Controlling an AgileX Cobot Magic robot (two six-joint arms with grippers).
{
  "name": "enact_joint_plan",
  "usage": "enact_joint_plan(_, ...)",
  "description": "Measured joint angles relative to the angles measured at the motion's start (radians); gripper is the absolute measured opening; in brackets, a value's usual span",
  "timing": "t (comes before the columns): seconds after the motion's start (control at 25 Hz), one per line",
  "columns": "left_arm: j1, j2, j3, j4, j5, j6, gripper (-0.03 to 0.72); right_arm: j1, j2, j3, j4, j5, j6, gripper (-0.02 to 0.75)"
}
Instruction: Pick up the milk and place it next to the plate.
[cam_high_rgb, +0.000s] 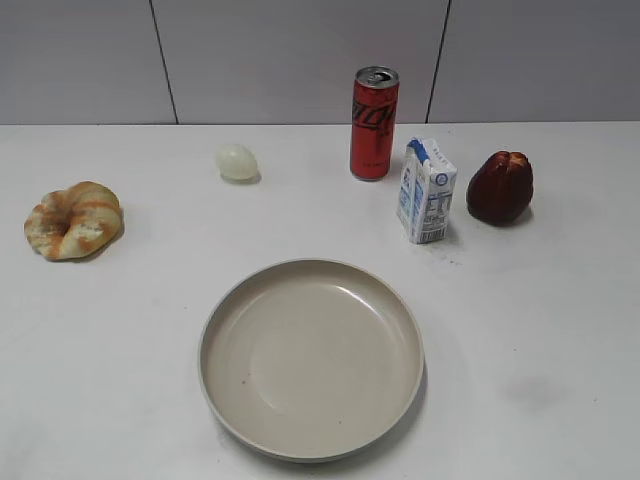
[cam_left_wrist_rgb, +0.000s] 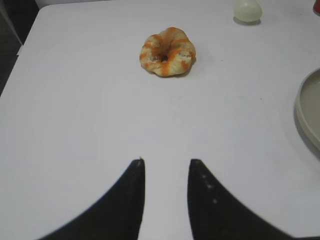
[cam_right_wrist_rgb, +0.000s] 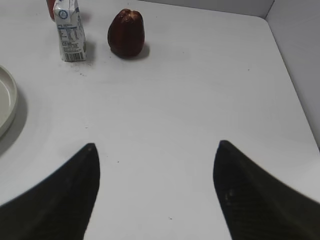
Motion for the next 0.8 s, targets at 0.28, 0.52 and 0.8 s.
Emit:
enact_joint_plan(0.28, 0.0, 0.0, 0.0, 0.0, 0.0, 0.0, 0.229, 0.0, 0.0, 0.0, 0.0, 0.0, -0.001, 0.536)
enact_joint_plan(0.52, 0.0, 0.0, 0.0, 0.0, 0.0, 0.0, 0.229, 0.0, 0.0, 0.0, 0.003, 0.0, 0.0, 0.536)
enact_joint_plan(0.8, 0.0, 0.0, 0.0, 0.0, 0.0, 0.0, 0.229, 0.0, 0.051, -0.013, 0.083, -0.034, -0.001, 0.536)
